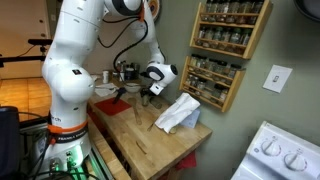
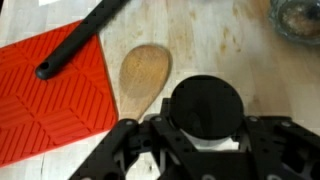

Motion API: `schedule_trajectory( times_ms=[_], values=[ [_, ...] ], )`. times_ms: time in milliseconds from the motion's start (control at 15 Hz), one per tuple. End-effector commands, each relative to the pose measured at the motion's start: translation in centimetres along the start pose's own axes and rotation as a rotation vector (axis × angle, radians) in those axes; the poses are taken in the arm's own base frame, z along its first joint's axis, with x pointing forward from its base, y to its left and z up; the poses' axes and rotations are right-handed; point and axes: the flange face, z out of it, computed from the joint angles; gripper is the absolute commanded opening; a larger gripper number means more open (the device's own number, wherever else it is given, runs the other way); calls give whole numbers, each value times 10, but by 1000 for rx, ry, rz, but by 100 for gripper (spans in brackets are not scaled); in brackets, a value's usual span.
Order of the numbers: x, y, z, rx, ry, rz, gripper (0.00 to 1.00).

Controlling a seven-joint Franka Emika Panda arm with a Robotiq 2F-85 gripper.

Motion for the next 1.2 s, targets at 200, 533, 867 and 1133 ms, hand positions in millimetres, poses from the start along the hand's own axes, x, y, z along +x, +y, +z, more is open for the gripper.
schedule_trajectory(
  times_ms=[200, 533, 867, 1133],
  values=[
    [-12, 27, -19, 69, 306, 36, 27],
    [-14, 38, -13, 79, 504, 53, 27],
    [-20, 37, -4, 73, 613, 47, 27],
    [-20, 39, 1, 57, 627, 46, 92]
  ],
)
